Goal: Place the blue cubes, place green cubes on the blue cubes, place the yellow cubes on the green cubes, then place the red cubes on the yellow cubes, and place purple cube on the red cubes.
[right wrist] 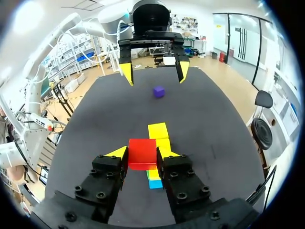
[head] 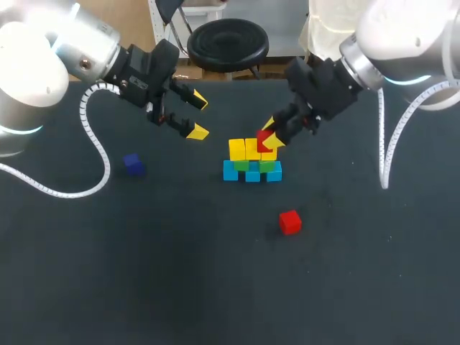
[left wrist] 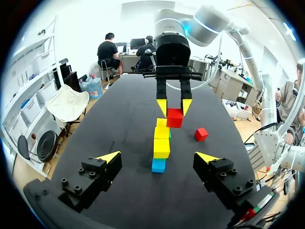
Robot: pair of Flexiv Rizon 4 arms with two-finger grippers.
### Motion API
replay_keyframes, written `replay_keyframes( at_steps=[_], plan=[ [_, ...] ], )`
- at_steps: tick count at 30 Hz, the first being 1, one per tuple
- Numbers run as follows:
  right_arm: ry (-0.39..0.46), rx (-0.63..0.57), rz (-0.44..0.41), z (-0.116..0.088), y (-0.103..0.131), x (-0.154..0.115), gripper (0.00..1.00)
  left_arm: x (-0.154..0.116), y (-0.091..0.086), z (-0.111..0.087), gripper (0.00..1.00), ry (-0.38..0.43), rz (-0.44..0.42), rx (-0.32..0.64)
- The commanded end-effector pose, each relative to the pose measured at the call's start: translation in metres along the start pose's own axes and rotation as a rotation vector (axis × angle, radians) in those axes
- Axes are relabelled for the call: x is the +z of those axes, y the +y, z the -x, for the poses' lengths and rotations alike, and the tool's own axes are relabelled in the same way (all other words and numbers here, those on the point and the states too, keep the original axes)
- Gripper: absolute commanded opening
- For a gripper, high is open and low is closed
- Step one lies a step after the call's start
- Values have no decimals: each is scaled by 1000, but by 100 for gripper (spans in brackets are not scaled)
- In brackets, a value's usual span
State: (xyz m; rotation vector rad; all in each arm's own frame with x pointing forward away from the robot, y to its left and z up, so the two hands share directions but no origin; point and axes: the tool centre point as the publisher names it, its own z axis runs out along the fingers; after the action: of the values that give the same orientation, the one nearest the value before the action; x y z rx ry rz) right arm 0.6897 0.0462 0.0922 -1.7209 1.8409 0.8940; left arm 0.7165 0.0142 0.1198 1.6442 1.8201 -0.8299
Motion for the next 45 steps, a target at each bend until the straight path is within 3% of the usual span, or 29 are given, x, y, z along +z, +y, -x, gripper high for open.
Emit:
replay_keyframes(
  at_steps=[1, 19, 45],
  plan=[
    [0, -2, 12, 1, -7, 2, 0, 0, 1, 0, 100, -1, -2, 2],
    [-1, 7, 14, -2, -14, 4, 3, 0, 1, 0, 100, -1, -2, 2],
    [21, 10, -2, -1, -16, 5, 45, 0, 1, 0, 100, -1, -2, 2]
  ],
)
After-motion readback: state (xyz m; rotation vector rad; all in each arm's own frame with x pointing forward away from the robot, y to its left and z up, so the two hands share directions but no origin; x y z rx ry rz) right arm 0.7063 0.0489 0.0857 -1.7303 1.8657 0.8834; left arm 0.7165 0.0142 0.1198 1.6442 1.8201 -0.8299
